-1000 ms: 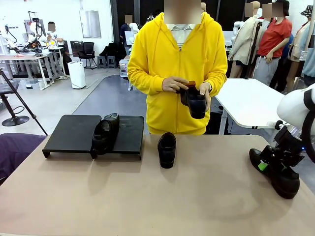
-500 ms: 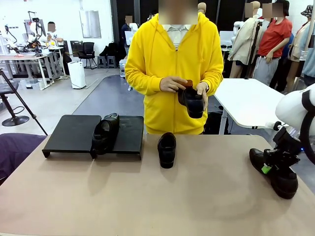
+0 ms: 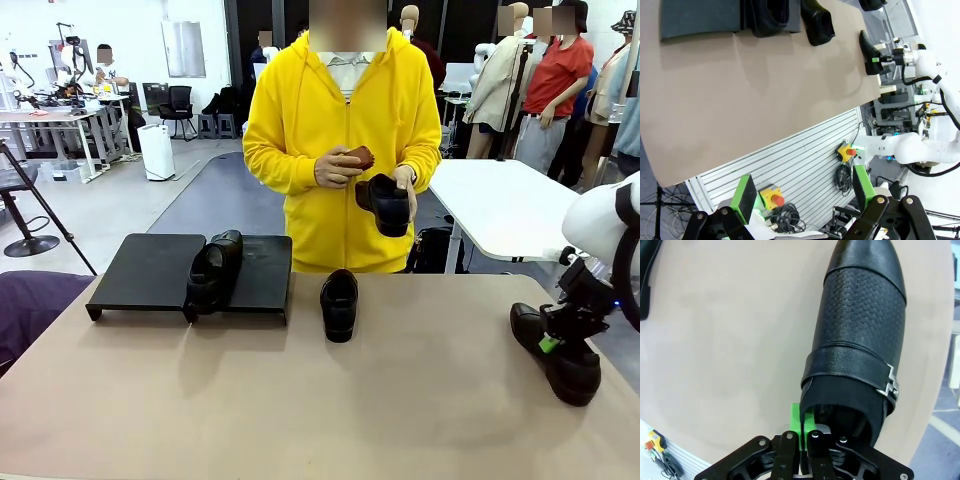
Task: Organize the shoes by placing them on the stand.
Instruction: Pick up one Shoe and place it in the middle of the table.
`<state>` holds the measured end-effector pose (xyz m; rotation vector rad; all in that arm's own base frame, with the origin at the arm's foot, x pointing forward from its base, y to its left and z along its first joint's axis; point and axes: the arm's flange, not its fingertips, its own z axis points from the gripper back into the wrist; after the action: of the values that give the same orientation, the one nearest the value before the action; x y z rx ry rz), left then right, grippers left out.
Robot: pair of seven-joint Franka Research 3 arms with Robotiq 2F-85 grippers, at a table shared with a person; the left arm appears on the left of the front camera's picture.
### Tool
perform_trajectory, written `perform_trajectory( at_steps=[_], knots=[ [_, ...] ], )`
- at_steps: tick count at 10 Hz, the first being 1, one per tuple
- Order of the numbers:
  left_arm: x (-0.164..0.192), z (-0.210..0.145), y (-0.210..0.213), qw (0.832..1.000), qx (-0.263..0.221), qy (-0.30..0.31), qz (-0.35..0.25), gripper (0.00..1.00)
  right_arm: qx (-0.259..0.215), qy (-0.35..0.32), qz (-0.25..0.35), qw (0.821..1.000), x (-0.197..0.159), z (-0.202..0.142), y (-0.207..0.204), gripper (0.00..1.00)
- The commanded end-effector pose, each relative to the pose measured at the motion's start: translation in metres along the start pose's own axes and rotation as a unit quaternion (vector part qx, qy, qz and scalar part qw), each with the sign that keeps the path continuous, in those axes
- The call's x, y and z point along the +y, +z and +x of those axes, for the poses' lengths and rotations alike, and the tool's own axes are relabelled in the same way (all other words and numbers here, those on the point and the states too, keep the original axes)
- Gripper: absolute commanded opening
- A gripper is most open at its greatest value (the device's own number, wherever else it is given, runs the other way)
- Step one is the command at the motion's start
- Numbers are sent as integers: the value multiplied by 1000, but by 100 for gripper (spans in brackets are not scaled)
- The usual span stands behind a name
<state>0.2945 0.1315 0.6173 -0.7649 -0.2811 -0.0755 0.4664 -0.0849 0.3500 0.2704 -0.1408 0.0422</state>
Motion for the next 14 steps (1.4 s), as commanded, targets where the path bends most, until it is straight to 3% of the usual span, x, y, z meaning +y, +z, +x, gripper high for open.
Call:
perform_trajectory(
  at_steps=[1,3,5,7,9,10,11,14],
  knots=[
    [-2,-2,0,1000,2,1,-1,100,-32,-2,5,999,-5,-2,17,0],
    [-2,-2,0,1000,2,1,-1,100,-87,-22,12,996,10,-14,95,0],
    [-2,-2,0,1000,2,1,-1,100,-92,-37,51,994,46,-53,162,0],
    [-2,-2,0,1000,2,1,-1,100,-98,-28,68,992,74,-106,200,0],
    [-2,-2,0,1000,2,1,-1,100,-147,-33,76,986,86,-142,205,0],
    [-2,-2,0,1000,2,1,-1,100,-146,-52,60,986,75,-135,200,0],
    [-2,-2,0,1000,2,1,-1,100,-115,-18,79,990,85,-129,213,0],
    [-2,-2,0,1000,2,1,-1,100,-121,-24,79,989,84,-141,206,0]
  ],
)
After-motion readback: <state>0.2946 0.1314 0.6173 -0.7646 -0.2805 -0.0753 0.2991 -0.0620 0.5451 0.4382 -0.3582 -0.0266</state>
